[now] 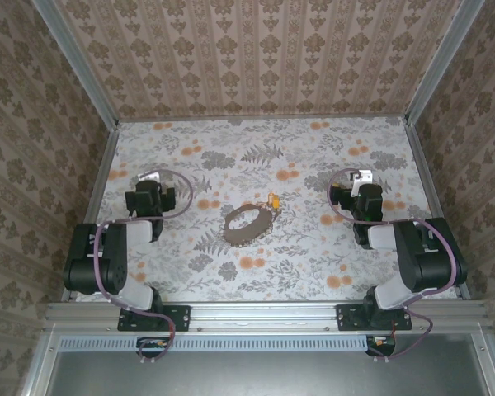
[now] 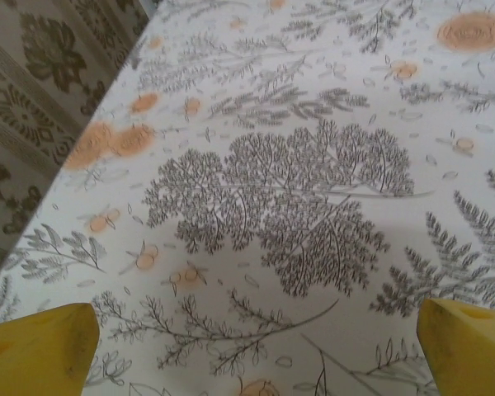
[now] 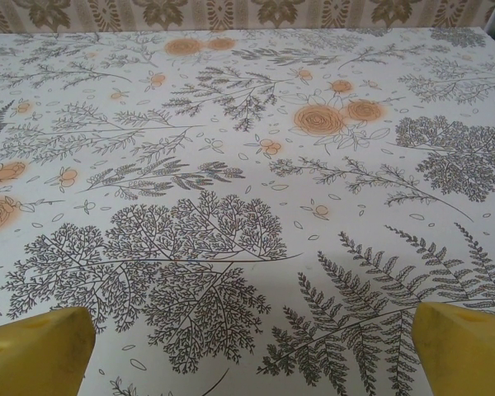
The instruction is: Put the keys on the keyring
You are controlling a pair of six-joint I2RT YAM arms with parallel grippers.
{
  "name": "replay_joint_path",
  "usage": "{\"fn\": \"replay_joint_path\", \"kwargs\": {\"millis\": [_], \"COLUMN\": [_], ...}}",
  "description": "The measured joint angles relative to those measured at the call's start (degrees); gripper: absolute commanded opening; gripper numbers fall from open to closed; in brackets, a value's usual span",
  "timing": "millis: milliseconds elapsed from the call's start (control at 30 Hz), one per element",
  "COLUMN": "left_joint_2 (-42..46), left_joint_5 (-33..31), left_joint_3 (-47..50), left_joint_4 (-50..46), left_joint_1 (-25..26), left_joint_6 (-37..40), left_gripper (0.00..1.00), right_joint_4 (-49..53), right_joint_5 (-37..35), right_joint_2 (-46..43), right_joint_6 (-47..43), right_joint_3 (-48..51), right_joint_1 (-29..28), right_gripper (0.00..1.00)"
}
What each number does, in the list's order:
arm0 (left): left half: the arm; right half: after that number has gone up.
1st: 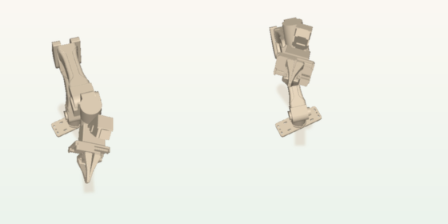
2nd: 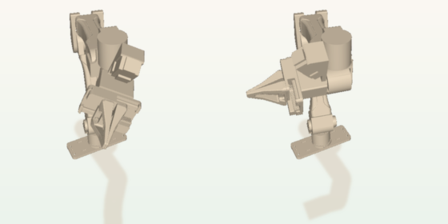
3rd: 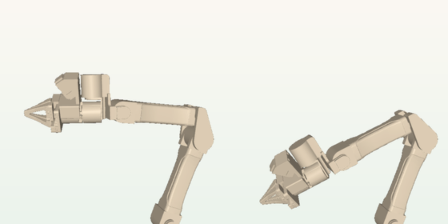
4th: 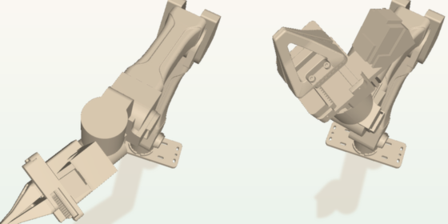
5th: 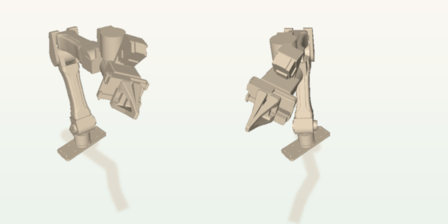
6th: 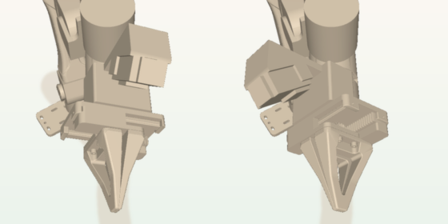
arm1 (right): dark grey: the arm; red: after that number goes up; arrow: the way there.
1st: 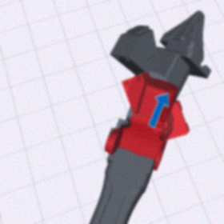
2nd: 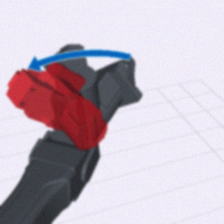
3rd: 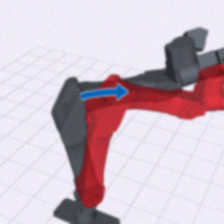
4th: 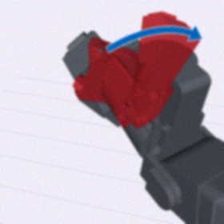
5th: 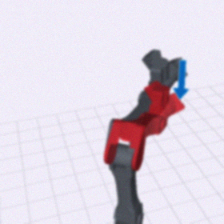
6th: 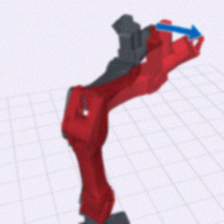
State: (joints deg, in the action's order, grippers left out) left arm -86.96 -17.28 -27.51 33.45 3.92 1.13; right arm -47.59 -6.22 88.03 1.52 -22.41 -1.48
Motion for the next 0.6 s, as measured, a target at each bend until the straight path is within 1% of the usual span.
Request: {"fn": "replay_joint_path", "kwargs": {"millis": [133, 267, 367, 600], "left_joint_2": [0.02, -0.57, -1.2, -1.31], "left_joint_5": [2.82, 4.31, 4.48, 4.5], "left_joint_3": [0.33, 3.72, 5.27, 5.38], "left_joint_4": [3.72, 11.63, 13.33, 15.93], "left_joint_1": [-0.66, -0.66, -0.92, -0.96], "left_joint_6": [0.0, 0.0, 0.0, 0.0], "left_gripper": [1.0, 1.0, 1.0, 1.0], "right_joint_4": [-0.02, -0.02, -0.02, -0.02], "right_joint_5": [0.0, 0.0, 0.02, 0.02], "right_joint_2": [0.0, 0.0, 0.0, 0.0], "right_joint_6": [0.02, 0.02, 0.02, 0.02], "right_joint_3": [0.0, 0.0, -0.02, -0.04], "right_joint_1": [0.0, -0.02, -0.02, 0.0], "right_gripper": [1.0, 1.0, 1.0, 1.0]}}
